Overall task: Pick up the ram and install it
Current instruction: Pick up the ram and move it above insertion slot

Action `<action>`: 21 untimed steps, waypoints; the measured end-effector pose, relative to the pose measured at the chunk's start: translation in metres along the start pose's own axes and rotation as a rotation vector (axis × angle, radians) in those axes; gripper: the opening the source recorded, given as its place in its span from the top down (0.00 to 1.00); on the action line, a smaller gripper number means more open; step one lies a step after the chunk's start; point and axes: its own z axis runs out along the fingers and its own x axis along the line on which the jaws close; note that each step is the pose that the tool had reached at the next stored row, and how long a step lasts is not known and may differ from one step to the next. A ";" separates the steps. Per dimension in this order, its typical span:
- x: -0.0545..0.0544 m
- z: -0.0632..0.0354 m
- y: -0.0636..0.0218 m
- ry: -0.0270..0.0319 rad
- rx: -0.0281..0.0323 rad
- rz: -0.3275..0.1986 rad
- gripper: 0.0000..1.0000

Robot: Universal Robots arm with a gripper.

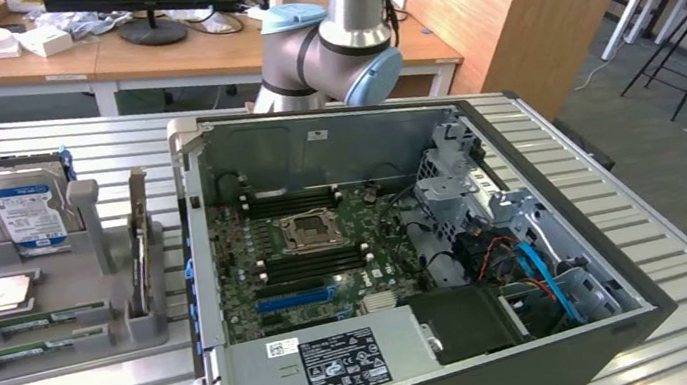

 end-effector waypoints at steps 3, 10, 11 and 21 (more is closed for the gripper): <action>0.000 0.0001 0.0000 0.0017 -0.0009 -0.038 0.90; 0.000 0.0003 0.0000 0.0051 -0.0026 -0.114 0.90; 0.000 0.0003 0.0000 0.0055 -0.0028 -0.123 0.90; 0.000 0.0004 0.0000 0.0063 -0.0032 -0.142 0.90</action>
